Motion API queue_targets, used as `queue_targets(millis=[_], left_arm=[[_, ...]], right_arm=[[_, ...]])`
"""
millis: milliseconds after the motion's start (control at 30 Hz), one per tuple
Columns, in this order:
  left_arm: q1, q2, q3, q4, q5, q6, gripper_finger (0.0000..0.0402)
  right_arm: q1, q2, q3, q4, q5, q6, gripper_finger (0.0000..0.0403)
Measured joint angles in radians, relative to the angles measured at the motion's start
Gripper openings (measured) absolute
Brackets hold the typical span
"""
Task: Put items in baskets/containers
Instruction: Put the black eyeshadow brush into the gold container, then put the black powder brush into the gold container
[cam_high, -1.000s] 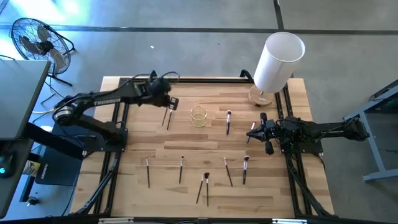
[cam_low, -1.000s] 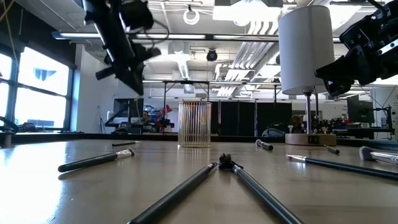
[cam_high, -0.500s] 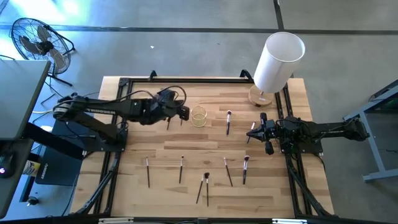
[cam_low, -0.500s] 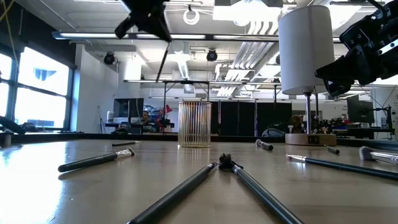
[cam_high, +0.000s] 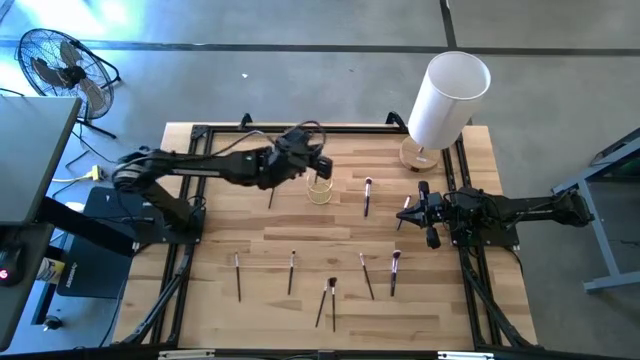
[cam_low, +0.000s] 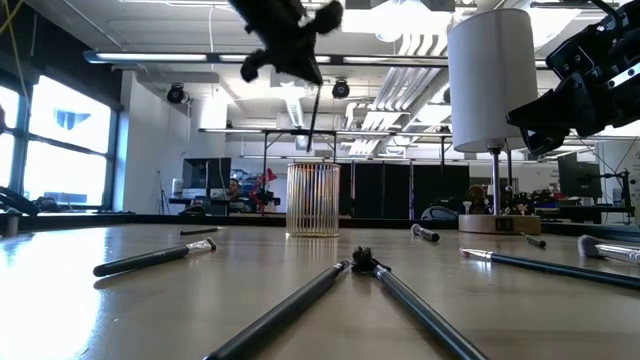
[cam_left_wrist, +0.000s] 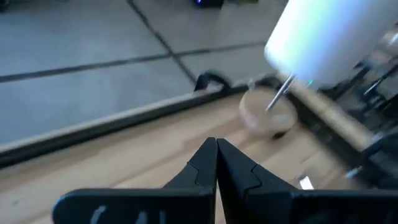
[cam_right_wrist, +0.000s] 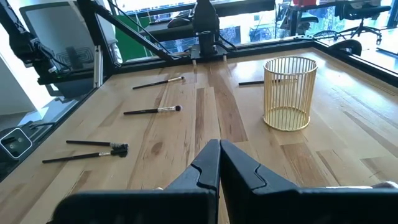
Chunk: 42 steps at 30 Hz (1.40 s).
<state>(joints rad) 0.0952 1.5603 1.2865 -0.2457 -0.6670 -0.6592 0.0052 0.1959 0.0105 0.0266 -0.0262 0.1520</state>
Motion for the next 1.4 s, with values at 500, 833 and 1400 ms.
queue_targets(millis=[500,833,1400], left_arm=[[-0.002,0.164,-0.008,0.06,0.101,-0.015,0.0001],[0.003,0.128,-0.005,0.017,0.156,0.028,0.0071],[-0.081,-0.001,0.299,-0.621,0.297,0.024,0.0103]], right_arm=[[0.0,0.0,0.0,0.0,0.0,0.0,0.0005],[0.0,0.0,0.0,0.0,0.0,0.0,0.0005],[0.0,0.0,0.0,0.0,-0.001,0.0,0.0005]])
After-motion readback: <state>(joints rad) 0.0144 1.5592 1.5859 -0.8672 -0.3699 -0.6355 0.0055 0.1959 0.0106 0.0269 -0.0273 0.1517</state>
